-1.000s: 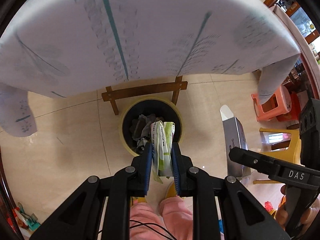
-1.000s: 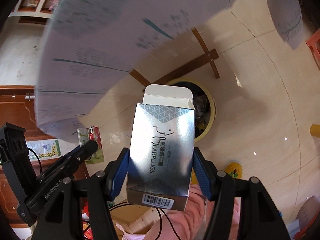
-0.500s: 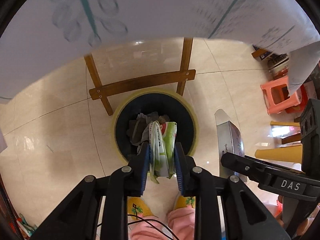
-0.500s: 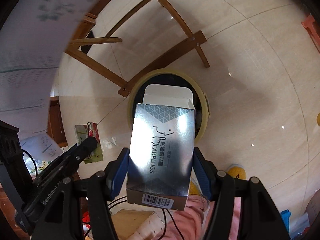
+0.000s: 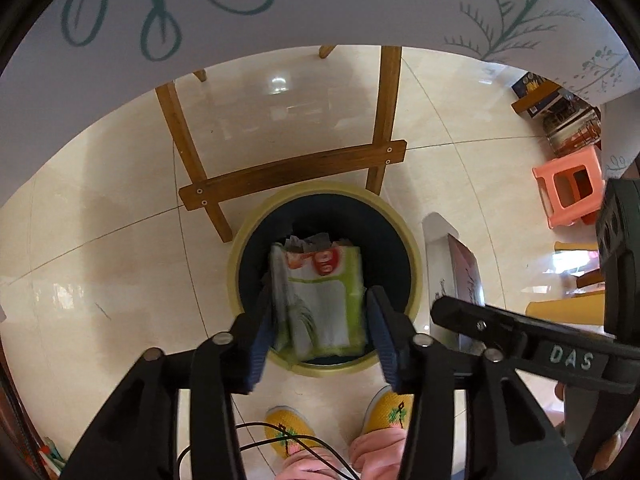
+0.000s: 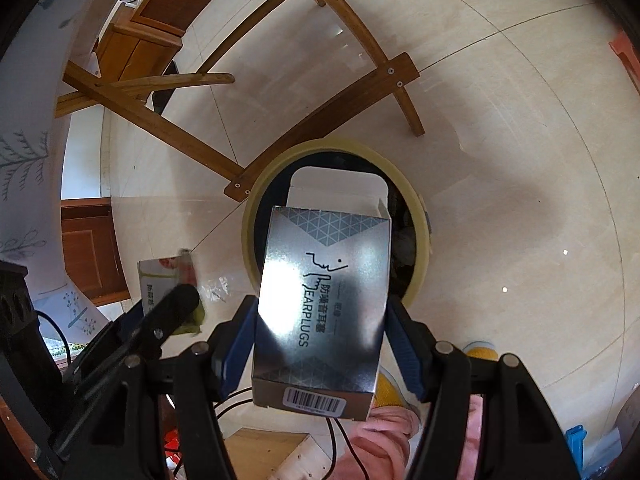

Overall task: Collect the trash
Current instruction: 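Open both tools over the bin to drop the packet and box, then raise both tools back up over the table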

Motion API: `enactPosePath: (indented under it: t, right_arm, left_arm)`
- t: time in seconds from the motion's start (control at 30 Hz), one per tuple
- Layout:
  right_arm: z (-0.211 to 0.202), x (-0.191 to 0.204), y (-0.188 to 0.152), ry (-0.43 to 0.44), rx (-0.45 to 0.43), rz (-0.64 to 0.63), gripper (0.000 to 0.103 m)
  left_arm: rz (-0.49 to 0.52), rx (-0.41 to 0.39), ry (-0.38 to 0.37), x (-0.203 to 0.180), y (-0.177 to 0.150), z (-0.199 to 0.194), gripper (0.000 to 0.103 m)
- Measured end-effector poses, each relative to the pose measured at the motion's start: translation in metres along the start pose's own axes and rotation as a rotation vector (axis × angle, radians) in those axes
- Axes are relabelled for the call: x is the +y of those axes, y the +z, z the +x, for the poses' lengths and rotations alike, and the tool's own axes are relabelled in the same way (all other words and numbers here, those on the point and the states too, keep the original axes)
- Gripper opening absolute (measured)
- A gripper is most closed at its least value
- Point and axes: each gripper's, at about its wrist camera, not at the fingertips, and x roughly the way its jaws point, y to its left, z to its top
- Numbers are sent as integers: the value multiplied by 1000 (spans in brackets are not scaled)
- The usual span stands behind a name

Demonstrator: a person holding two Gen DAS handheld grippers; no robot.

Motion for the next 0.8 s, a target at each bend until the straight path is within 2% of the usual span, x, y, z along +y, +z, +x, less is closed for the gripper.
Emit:
enactPosePath:
  t: [0.07,0.1,0.37,0.8]
  right_arm:
    - [4,2,3,-9,2,-9,64]
    - [5,3,4,-12,3,-14,64]
    - [15,15,12,-34,7,-45,66]
    - [24,33,12,-9,8,-73,71]
  left_arm:
    - [12,-8,9,2,0,0,61]
    - [14,-13,10,2,0,-2,62]
    - [12,-48,23,8,0,-12,62]
    - [-19,-99,32,18,-13,-42,62]
